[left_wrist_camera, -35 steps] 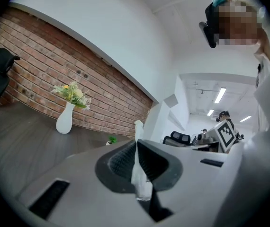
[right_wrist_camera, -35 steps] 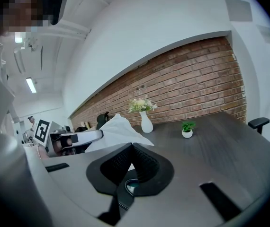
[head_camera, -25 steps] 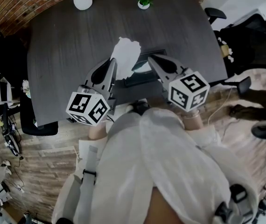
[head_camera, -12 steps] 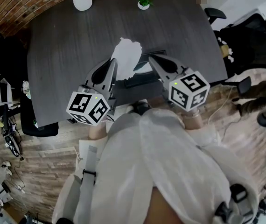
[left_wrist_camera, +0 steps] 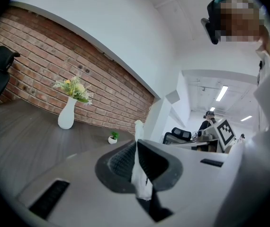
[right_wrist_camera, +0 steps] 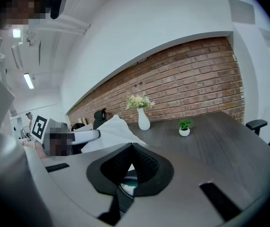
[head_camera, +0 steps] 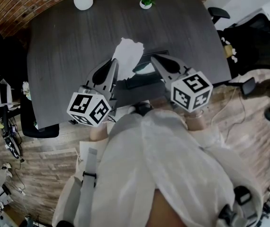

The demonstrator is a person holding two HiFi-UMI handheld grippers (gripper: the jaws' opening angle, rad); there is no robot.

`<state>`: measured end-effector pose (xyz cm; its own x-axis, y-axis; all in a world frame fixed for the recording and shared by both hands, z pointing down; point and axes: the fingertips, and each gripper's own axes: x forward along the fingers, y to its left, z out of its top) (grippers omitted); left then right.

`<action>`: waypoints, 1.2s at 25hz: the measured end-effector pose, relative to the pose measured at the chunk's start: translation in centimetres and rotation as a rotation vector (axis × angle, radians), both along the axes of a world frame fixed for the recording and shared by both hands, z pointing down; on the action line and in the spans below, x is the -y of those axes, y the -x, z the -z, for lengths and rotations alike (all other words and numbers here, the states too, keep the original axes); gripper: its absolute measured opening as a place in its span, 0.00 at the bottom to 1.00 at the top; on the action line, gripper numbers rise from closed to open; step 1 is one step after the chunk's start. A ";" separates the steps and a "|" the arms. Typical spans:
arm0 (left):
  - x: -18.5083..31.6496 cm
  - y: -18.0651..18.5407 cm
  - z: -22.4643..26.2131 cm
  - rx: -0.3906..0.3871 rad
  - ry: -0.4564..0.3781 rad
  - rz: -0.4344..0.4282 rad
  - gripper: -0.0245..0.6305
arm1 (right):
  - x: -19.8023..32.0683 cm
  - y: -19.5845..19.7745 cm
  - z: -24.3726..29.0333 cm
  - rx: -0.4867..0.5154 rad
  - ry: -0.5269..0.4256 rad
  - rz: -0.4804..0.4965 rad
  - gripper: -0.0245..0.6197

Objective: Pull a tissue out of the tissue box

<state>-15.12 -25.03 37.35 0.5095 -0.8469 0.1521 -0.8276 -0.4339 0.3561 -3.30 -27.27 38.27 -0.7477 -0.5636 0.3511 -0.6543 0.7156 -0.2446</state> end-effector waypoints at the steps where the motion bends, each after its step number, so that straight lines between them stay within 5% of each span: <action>1: 0.0 0.0 0.0 -0.001 0.001 0.000 0.05 | 0.0 0.0 -0.1 -0.001 0.000 0.001 0.04; 30: -0.4 -0.4 -0.9 -0.010 0.026 -0.012 0.05 | -0.4 -0.7 -0.8 -0.036 0.008 0.014 0.04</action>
<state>-14.75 -24.61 38.22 0.5211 -0.8366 0.1692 -0.8189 -0.4341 0.3754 -2.56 -26.88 39.12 -0.7421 -0.5507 0.3822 -0.6529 0.7228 -0.2264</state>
